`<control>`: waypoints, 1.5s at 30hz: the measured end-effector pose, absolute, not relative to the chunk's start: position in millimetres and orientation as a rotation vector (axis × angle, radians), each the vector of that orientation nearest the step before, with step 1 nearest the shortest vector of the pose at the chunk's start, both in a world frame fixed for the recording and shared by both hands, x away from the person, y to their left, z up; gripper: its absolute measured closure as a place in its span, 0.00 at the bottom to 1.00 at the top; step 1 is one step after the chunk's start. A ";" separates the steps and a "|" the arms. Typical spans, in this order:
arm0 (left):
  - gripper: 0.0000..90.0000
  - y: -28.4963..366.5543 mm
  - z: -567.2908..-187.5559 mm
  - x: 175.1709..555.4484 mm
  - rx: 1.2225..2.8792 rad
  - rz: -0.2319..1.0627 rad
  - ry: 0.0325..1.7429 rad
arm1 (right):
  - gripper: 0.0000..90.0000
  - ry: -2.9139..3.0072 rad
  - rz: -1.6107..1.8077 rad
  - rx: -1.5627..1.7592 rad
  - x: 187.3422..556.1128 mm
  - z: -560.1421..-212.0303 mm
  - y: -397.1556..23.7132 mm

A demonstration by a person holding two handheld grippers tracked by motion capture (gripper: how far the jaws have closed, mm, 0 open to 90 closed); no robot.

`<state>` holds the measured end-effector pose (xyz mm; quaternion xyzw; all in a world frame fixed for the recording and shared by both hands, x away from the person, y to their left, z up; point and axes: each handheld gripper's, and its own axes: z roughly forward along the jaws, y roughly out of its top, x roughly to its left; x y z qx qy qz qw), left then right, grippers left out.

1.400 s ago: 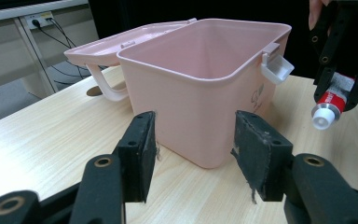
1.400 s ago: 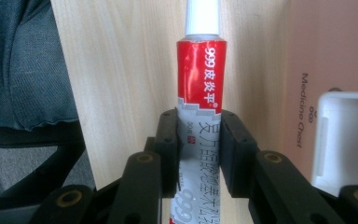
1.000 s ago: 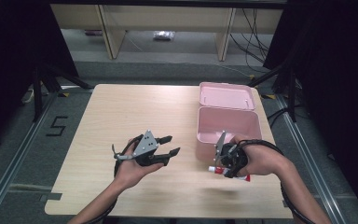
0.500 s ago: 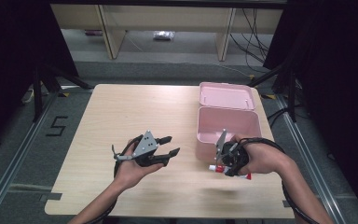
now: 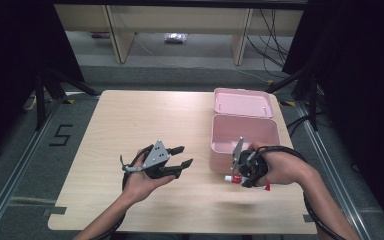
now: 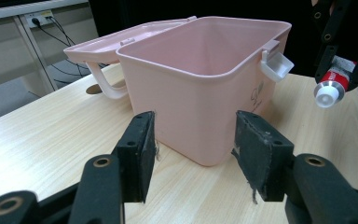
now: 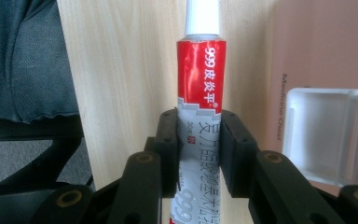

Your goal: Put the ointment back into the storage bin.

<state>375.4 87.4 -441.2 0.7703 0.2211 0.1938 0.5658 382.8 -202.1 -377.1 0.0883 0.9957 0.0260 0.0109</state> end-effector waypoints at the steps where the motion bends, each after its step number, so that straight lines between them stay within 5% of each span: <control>1: 0.53 87.2 -441.1 375.4 1.810 0.455 0.520 | 0.80 3.107 0.079 0.264 383.3 -376.5 -201.9; 45: 0.53 85.0 -438.3 376.4 1.820 0.457 0.502 | 0.80 3.101 0.077 0.221 390.1 -360.0 -206.5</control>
